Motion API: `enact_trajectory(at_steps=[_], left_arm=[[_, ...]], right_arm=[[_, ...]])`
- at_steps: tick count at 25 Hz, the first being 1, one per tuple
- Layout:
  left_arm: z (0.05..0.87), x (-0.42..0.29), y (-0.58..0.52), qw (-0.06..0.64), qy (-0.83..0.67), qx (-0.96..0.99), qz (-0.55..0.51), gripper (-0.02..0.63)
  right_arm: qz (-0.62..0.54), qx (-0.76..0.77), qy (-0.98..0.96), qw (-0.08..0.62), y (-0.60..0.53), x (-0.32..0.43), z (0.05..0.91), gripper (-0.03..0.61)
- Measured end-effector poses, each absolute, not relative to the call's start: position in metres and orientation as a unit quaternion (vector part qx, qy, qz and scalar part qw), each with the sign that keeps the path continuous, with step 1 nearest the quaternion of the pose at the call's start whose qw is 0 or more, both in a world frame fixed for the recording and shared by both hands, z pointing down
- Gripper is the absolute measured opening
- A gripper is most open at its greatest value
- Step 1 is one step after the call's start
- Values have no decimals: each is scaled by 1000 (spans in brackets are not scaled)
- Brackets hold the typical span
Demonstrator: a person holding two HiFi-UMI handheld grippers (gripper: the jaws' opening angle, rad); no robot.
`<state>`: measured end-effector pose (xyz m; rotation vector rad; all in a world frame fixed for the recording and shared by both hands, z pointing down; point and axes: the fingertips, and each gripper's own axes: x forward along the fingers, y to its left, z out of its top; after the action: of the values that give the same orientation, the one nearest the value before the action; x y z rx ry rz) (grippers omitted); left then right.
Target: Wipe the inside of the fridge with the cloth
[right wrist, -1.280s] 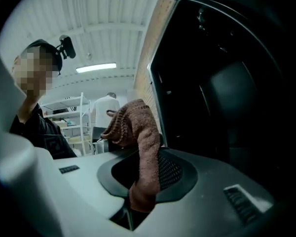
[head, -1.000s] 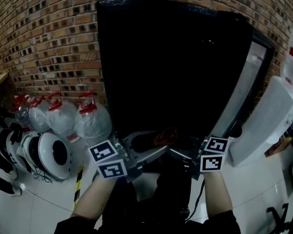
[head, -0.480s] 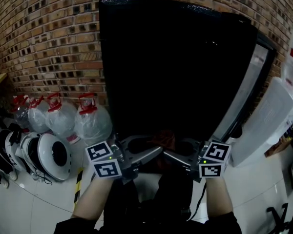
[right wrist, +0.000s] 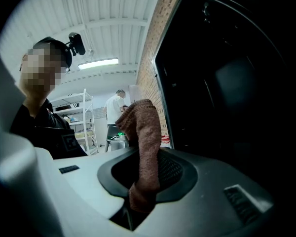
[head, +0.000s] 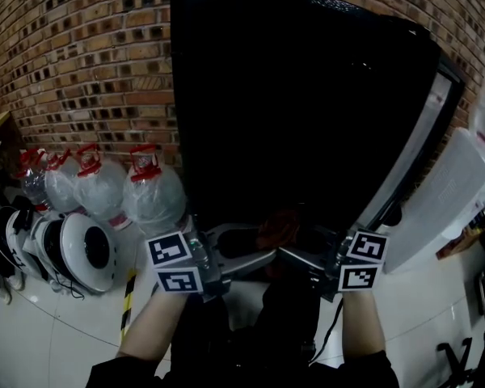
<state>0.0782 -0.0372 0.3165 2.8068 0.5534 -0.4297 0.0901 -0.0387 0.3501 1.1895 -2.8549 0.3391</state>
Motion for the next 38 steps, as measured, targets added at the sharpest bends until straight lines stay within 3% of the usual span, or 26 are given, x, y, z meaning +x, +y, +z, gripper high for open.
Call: enact_trajectory(at_steps=[11, 14, 19, 22, 33, 38], left_arm=[[309, 73, -28, 107, 214, 961, -140, 71], [307, 77, -26, 108, 219, 959, -142, 54], [302, 91, -20, 81, 219, 962, -141, 54], [299, 104, -19, 72, 221, 963, -138, 54], [268, 145, -55, 19, 144, 977, -153, 51], [248, 148, -102, 56, 106, 975, -185, 51]], right_arm=[[74, 370, -926, 6, -28, 90, 345, 83], [59, 391, -919, 0, -25, 98, 343, 121], [47, 420, -906, -10, -23, 115, 339, 138], [44, 442, -896, -16, -24, 131, 336, 181], [-30, 595, -802, 54, -33, 180, 337, 172], [-26, 609, -790, 64, -54, 184, 363, 156]])
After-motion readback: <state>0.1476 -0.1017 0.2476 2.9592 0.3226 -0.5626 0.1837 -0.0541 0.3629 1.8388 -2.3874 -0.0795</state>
